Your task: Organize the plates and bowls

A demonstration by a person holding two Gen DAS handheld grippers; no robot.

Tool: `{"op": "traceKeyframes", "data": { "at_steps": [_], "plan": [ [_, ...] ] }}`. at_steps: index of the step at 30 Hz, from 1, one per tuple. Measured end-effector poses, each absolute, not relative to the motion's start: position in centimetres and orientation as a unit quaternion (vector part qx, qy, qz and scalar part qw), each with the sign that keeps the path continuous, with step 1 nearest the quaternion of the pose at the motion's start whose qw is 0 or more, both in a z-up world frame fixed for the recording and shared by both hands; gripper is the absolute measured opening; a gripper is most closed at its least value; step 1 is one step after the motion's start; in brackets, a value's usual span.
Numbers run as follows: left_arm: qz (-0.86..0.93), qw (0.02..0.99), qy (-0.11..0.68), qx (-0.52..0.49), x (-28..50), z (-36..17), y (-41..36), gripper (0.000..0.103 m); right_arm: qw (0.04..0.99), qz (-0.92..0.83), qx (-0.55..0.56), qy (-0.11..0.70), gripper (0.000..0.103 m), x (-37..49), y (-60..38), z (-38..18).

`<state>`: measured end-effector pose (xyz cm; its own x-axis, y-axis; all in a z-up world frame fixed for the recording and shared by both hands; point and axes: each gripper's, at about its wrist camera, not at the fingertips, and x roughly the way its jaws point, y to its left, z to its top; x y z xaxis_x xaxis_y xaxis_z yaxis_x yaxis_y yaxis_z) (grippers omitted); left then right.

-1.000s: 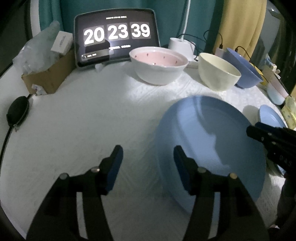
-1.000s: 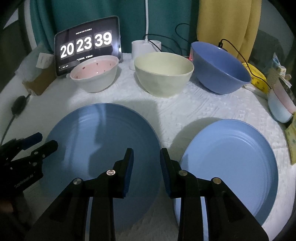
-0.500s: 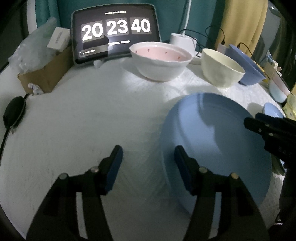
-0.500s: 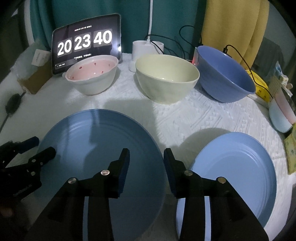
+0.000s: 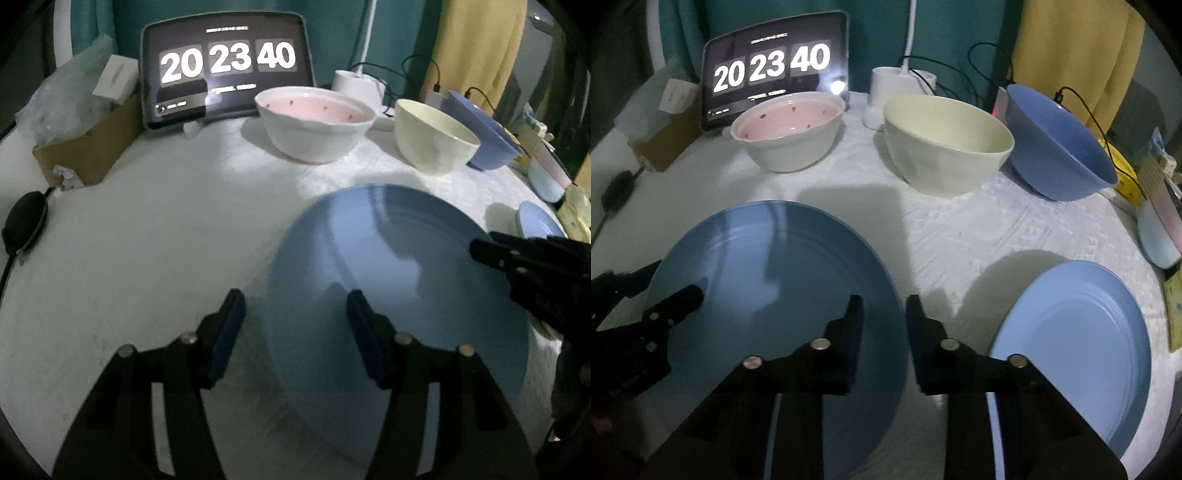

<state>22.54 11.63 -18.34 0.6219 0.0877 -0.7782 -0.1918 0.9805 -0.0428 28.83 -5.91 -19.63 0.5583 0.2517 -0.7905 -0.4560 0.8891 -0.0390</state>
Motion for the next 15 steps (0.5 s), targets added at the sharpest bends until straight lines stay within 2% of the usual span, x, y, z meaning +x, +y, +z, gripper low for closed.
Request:
{"op": "traceKeyframes", "data": {
  "at_steps": [1,5,15],
  "plan": [
    [0.076,0.899,0.427,-0.059,22.5,-18.3,11.5,0.049,0.875,0.203,-0.122,0.423,0.023,28.7,-5.7,-19.6],
    [0.08,0.9,0.423,-0.06,22.3,-18.2,11.6,0.042,0.875,0.204,-0.125,0.42,0.019,28.2,-5.5,-19.5],
    [0.079,0.906,0.412,-0.055,21.4,-17.4,11.0,0.042,0.881,0.205,-0.117,0.411,0.016,27.2,-6.4,-18.5]
  ]
}}
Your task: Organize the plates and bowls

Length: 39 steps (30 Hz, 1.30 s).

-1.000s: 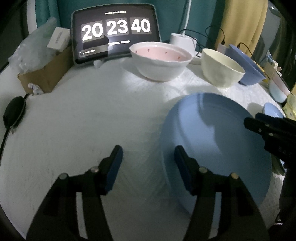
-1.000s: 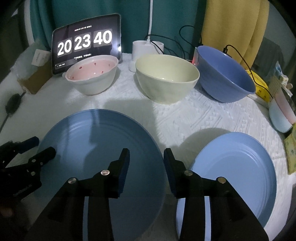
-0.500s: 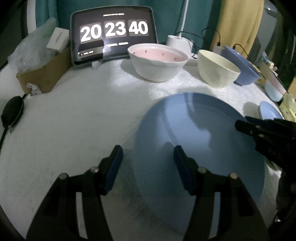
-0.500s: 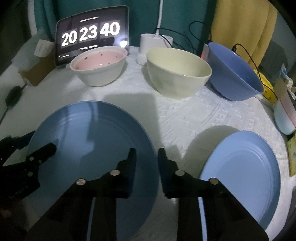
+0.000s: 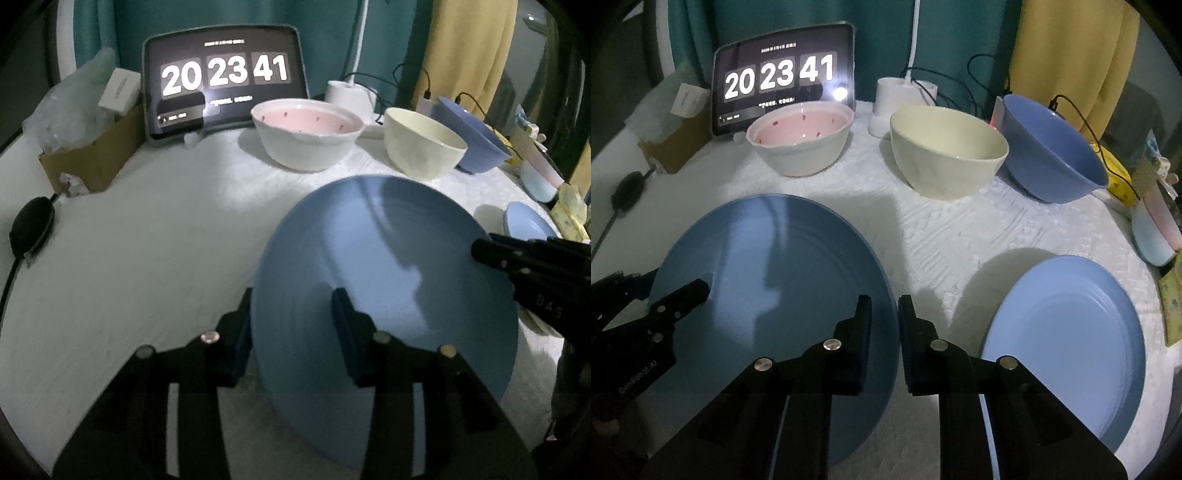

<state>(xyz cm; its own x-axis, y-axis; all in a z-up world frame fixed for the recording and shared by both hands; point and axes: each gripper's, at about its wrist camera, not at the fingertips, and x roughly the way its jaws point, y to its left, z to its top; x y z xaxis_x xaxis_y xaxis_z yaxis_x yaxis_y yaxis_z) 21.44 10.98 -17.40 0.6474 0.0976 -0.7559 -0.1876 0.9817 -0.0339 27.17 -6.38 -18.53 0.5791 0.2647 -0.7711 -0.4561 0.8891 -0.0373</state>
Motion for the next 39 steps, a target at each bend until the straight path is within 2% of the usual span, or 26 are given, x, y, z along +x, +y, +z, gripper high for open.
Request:
{"op": "traceKeyframes", "data": {
  "at_steps": [39],
  "plan": [
    [0.024,0.924,0.38,0.01,21.0,-12.4,1.1,0.042,0.918,0.164,-0.038,0.358,0.016,24.9,-16.8,-14.6]
  ]
}}
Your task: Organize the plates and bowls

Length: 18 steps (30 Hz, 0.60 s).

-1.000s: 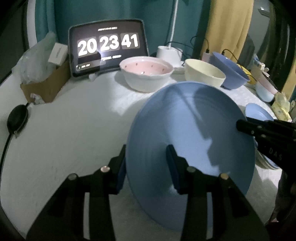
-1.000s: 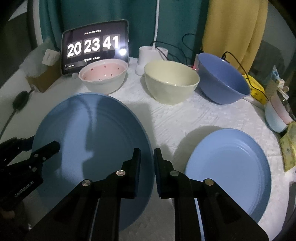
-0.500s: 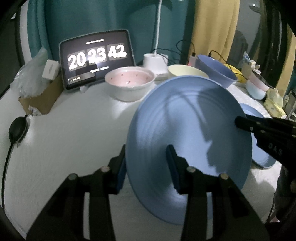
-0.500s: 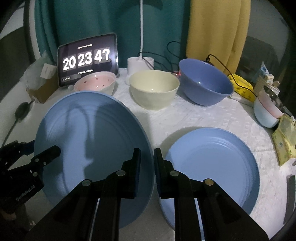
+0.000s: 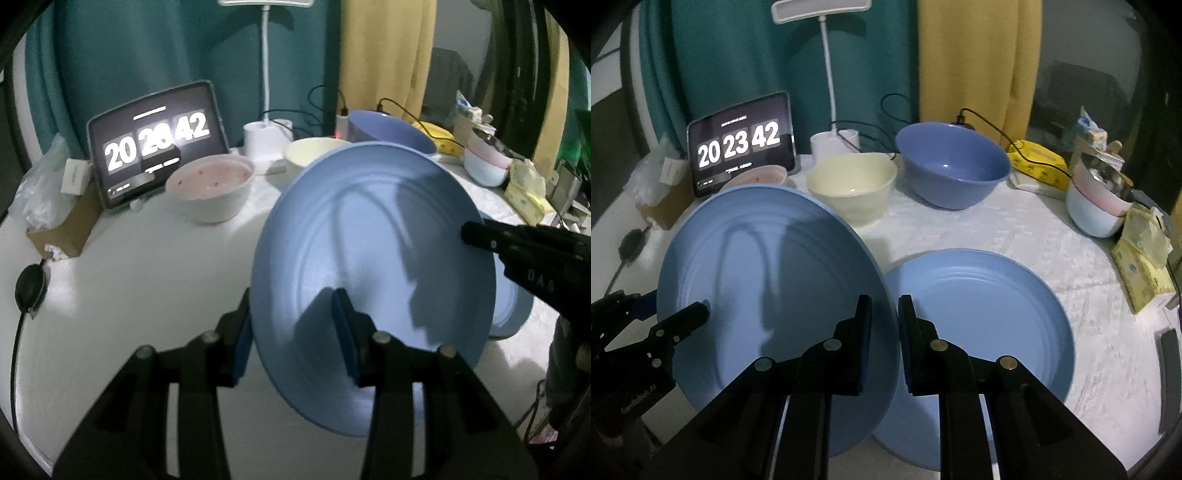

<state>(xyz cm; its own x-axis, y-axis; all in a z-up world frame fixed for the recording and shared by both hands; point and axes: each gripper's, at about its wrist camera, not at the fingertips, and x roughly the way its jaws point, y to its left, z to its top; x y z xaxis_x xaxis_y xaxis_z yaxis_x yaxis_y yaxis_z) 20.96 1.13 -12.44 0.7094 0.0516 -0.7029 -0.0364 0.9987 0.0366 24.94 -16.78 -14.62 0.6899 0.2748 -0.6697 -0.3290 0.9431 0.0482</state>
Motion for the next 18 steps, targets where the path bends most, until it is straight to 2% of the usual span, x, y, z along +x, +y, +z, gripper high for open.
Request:
{"op": "traceKeyframes", "data": {
  "at_steps": [18],
  "plan": [
    [-0.023,0.921,0.386,0.047,23.8,-12.0,-6.2,0.042,0.928,0.125,0.004,0.351,0.017,26.0,-24.8,-14.5]
  ]
}}
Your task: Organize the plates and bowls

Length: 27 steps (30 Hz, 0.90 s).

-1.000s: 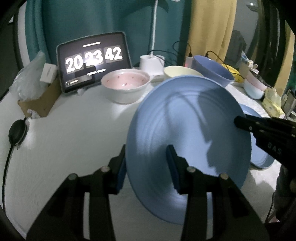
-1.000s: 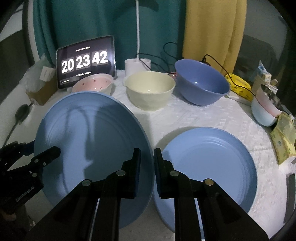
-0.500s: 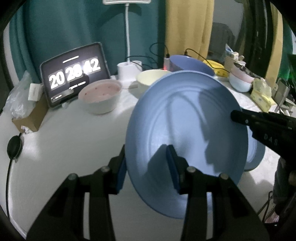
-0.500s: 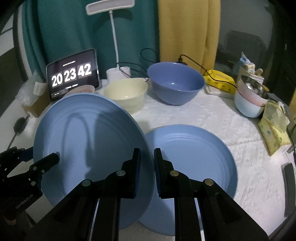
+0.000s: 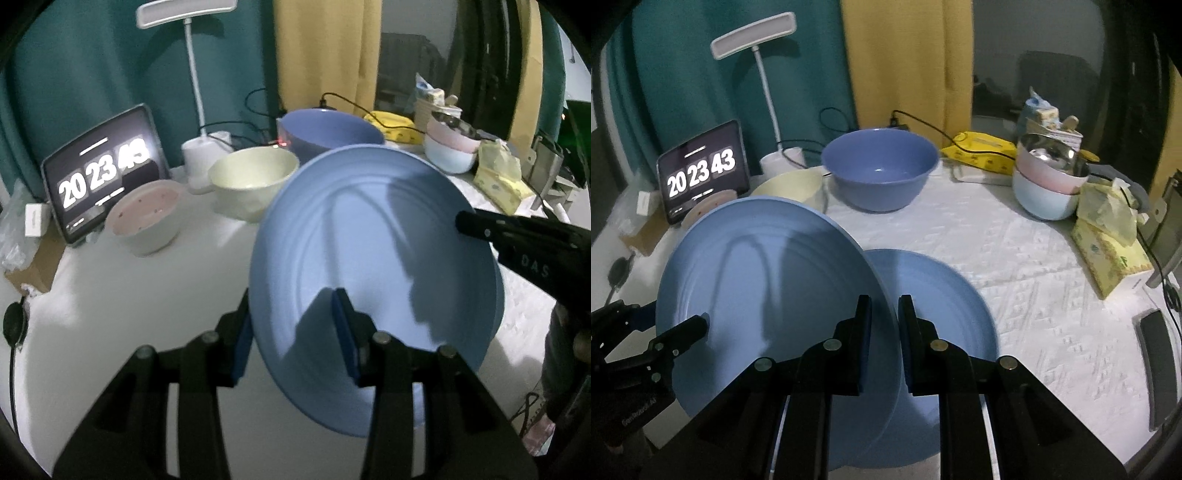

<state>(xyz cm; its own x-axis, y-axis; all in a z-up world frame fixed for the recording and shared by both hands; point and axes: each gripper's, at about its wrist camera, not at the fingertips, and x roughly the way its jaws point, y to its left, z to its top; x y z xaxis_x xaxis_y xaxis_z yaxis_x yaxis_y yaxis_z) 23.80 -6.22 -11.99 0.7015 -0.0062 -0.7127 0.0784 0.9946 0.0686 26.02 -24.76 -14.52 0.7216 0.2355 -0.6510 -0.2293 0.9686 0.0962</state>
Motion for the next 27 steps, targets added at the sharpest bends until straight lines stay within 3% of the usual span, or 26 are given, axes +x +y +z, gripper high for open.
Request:
{"op": "traceKeyframes", "data": {
  "at_steps": [27],
  "plan": [
    [-0.052,0.904,0.415,0.088,29.9,-15.7,-11.7,0.043,0.918,0.073,0.023,0.388,0.017,30.3,-30.4,-18.1]
  ]
}}
